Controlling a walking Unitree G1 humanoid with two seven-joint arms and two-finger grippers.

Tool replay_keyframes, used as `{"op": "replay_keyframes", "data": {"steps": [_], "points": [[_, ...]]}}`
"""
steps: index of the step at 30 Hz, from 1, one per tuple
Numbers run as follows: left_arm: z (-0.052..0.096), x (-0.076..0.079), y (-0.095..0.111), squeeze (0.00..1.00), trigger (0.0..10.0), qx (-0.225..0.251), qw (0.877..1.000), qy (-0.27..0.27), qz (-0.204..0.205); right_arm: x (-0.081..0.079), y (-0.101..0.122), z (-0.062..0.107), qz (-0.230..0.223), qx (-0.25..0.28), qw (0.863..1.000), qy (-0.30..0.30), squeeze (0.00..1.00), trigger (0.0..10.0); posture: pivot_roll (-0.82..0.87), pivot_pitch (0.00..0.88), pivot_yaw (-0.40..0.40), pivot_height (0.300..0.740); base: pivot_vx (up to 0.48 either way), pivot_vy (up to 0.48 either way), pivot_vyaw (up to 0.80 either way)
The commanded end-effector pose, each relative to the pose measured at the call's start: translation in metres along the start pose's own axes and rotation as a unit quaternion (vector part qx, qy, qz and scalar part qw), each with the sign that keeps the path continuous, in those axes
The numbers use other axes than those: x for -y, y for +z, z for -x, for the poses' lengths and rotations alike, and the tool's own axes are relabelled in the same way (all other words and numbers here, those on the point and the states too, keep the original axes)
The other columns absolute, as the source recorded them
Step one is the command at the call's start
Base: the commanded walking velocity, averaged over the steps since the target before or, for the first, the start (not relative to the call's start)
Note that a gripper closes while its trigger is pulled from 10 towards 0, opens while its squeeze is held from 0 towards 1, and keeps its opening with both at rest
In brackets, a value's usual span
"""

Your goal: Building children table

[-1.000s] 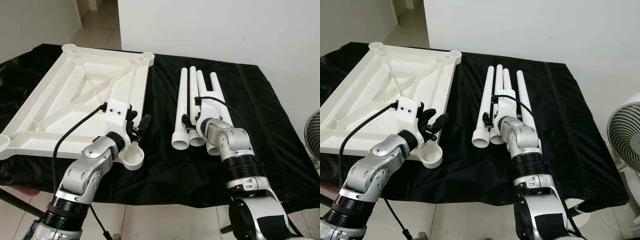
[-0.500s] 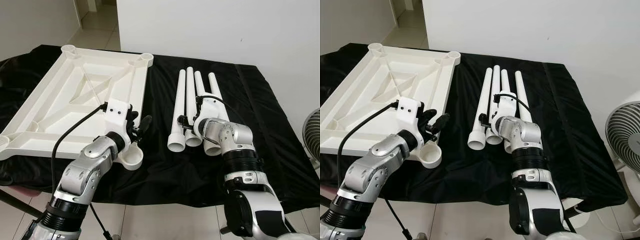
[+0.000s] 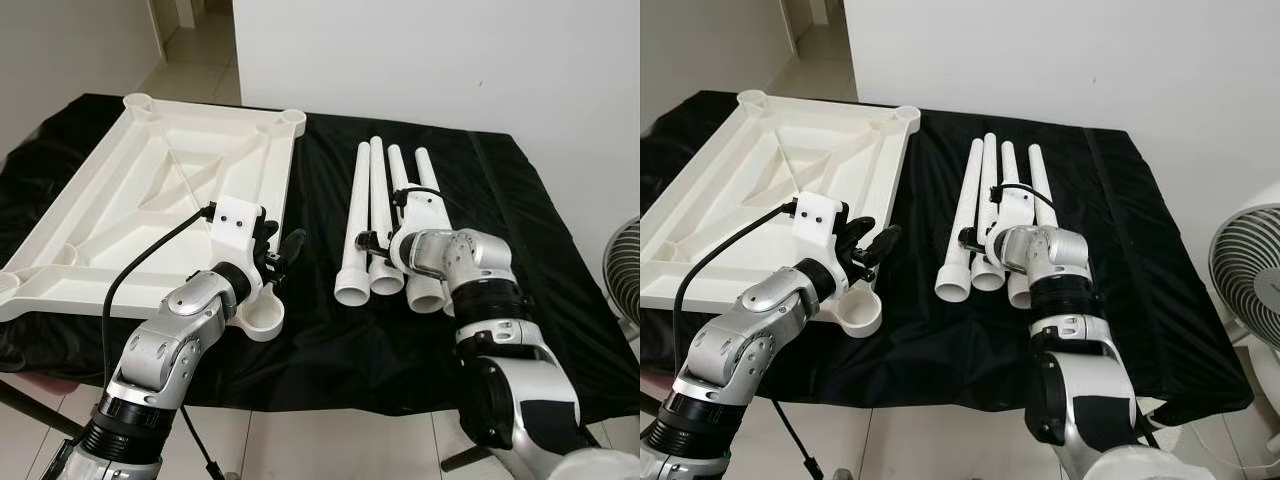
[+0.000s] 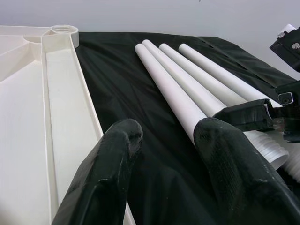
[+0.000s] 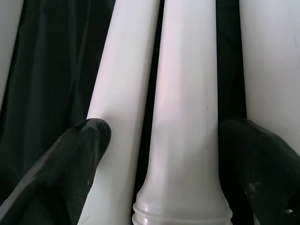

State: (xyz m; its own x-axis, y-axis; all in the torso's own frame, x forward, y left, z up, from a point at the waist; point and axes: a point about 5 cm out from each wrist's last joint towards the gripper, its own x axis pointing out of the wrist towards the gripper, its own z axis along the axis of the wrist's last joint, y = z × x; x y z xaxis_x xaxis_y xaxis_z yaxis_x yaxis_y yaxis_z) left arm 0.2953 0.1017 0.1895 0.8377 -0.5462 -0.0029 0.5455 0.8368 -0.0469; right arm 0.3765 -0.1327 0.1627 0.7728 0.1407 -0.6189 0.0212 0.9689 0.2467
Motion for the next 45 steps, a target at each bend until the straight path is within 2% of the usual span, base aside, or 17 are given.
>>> {"op": "replay_keyframes", "data": {"steps": [1,4,7,9,12,17,18,21,22,23,24,29,30,38,43,44,45], "points": [[-0.001,0.004,0.0,0.0,10.0,-0.005,0.999,-0.032,0.0,0.019,-0.051,-0.014,0.003,-0.117,0.992,-0.052,0.0,10.0,0.14,0.083,-0.046,0.74,0.0,0.0,0.0],[-0.001,0.004,0.001,0.0,10.0,-0.003,1.0,-0.03,0.002,0.018,-0.049,-0.014,0.003,-0.111,0.992,-0.053,0.0,10.0,0.14,0.086,-0.048,0.74,0.0,0.0,0.0],[-0.001,0.003,0.001,0.0,10.0,-0.002,1.0,-0.027,0.004,0.016,-0.037,-0.012,-0.008,-0.056,0.997,-0.057,0.0,10.0,0.14,0.088,-0.047,0.74,0.0,0.0,0.0],[-0.001,0.003,0.001,0.0,10.0,-0.002,1.0,-0.027,0.004,0.016,-0.037,-0.012,-0.008,-0.056,0.997,-0.057,0.0,10.0,0.14,0.088,-0.047,0.74,0.0,0.0,0.0],[-0.002,0.003,0.002,0.0,10.0,-0.001,1.0,-0.026,0.006,0.018,-0.022,-0.009,-0.041,-0.001,0.996,-0.078,0.0,10.0,0.13,0.092,-0.041,0.74,0.0,0.0,0.0],[-0.002,0.004,0.002,0.0,10.0,0.001,1.0,-0.028,0.007,0.017,-0.016,-0.008,-0.04,0.026,0.995,-0.088,0.0,10.0,0.13,0.093,-0.038,0.74,0.0,0.0,0.0],[-0.002,0.004,0.002,0.0,10.0,0.0,1.0,-0.029,0.007,0.016,-0.017,-0.008,-0.037,0.026,0.995,-0.092,0.0,0.0,0.12,0.094,-0.032,0.74,0.0,0.0,0.0],[-0.002,0.004,0.002,0.0,10.0,0.0,1.0,-0.03,0.006,0.015,-0.019,-0.009,-0.036,0.026,0.995,-0.093,0.0,0.0,0.13,0.096,-0.03,0.74,0.0,0.0,0.0],[-0.002,0.004,0.002,0.0,10.0,-0.001,1.0,-0.03,0.006,0.013,-0.024,-0.011,-0.045,0.014,0.995,-0.09,0.0,2.2,0.13,0.096,-0.03,0.74,0.0,0.0,0.0],[-0.002,0.004,0.002,0.0,10.0,-0.001,1.0,-0.03,0.006,0.013,-0.024,-0.011,-0.045,0.014,0.995,-0.09,0.0,2.2,0.13,0.096,-0.03,0.74,0.0,0.0,0.0],[-0.002,0.004,0.002,0.0,10.0,-0.001,1.0,-0.031,0.005,0.011,-0.028,-0.012,-0.047,0.005,0.995,-0.084,0.0,10.0,0.13,0.096,-0.03,0.74,0.0,0.0,0.0],[-0.002,0.004,0.002,0.0,10.0,-0.001,1.0,-0.031,0.006,0.009,-0.033,-0.014,-0.042,-0.011,0.997,-0.07,0.0,10.0,0.13,0.096,-0.029,0.74,0.0,0.0,0.0],[-0.002,0.004,0.002,0.0,10.0,-0.001,1.0,-0.03,0.006,0.008,-0.034,-0.014,-0.038,-0.018,0.997,-0.068,0.0,0.0,0.13,0.095,-0.032,0.74,0.0,0.0,0.0],[-0.002,0.002,0.002,0.0,10.0,0.001,1.0,-0.021,0.007,0.003,-0.03,-0.014,-0.025,-0.004,0.998,-0.058,0.0,0.0,0.13,0.091,-0.037,0.74,0.0,0.0,0.0],[-0.004,0.0,0.003,0.0,10.0,0.003,1.0,-0.015,0.009,-0.003,-0.003,-0.001,-0.024,0.096,0.995,-0.024,0.0,0.0,0.13,0.081,-0.04,0.74,0.0,0.0,0.0],[-0.004,0.0,0.003,0.0,10.0,0.003,1.0,-0.015,0.009,-0.003,-0.003,-0.001,-0.024,0.096,0.995,-0.024,0.0,0.0,0.13,0.081,-0.04,0.74,0.0,0.0,0.0],[-0.005,-0.001,0.003,0.0,10.0,0.003,1.0,-0.013,0.008,-0.003,0.003,0.002,-0.026,0.12,0.992,-0.015,0.0,1.1,0.13,0.081,-0.04,0.74,0.0,0.0,0.0]]}}
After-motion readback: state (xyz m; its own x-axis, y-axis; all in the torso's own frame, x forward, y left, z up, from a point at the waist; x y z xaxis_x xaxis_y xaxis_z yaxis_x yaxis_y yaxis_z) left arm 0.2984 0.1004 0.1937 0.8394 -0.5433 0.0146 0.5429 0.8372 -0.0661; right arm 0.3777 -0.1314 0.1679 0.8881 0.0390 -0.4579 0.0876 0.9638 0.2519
